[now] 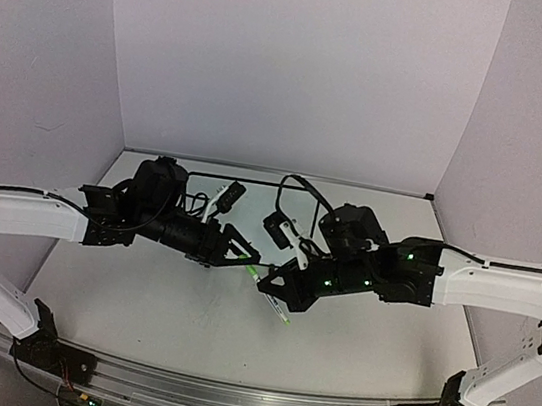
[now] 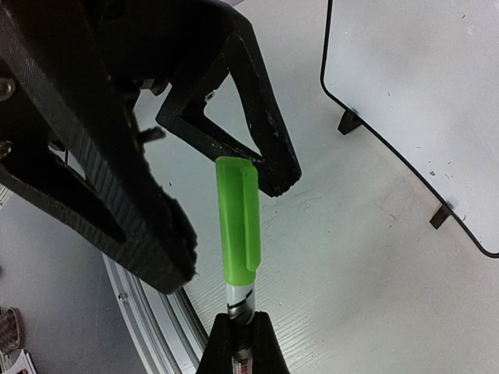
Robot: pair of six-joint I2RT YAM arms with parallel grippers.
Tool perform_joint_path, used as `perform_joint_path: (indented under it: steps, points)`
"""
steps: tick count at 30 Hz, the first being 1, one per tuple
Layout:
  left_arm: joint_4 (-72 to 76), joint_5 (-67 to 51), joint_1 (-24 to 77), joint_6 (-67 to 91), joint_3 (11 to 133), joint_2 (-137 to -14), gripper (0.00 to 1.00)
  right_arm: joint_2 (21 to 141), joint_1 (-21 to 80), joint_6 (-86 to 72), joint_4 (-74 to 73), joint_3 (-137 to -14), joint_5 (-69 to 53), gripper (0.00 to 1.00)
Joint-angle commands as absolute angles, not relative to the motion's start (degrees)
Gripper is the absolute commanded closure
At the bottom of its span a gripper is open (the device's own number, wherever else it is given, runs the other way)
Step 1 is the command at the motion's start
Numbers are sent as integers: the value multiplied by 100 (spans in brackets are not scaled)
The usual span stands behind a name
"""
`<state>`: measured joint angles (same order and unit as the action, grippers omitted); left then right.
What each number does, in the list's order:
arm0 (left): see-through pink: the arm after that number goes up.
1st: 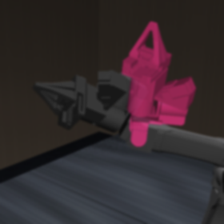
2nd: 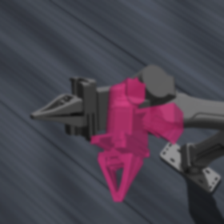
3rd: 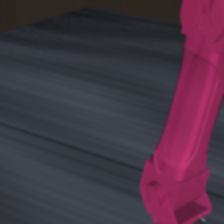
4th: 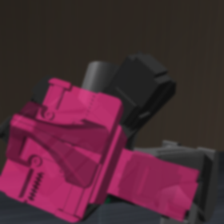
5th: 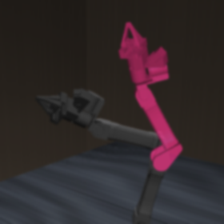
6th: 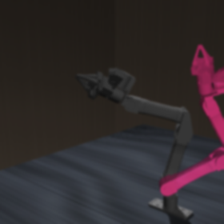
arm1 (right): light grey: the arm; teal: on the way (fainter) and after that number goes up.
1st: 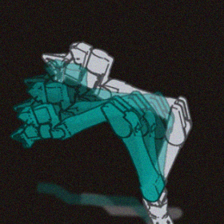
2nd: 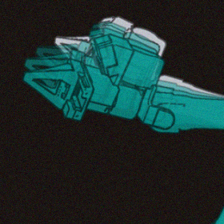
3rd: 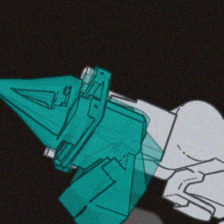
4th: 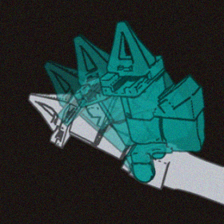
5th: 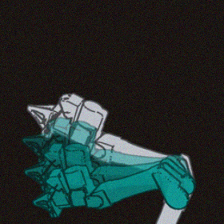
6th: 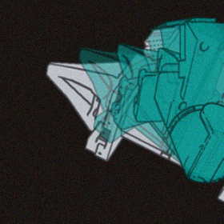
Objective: Write a sentence on the whiteboard
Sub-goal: Pass from the right arm to the left, then open the pen cap from the whiteboard marker.
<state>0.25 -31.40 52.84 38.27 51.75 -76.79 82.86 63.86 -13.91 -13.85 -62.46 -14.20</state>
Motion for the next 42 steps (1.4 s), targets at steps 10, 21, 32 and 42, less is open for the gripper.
perform_joint_path:
  steps: [10,21,32,42]
  points:
    - [454,-3276,5309,4098,5410,-7895,81,8230,6427,-1257,-1326,-6345,-1361,100]
    - [240,-2676,5268,4189,5283,-7541,100,7924,6419,-1691,-1055,-6092,-433,27]
    - [3076,-3178,4494,5625,4430,-7195,100,7343,6254,-3405,2302,-4710,-516,2]
    - [3234,-3582,4456,5500,4399,-6796,100,7995,6256,-4024,4350,-4756,-1676,13]
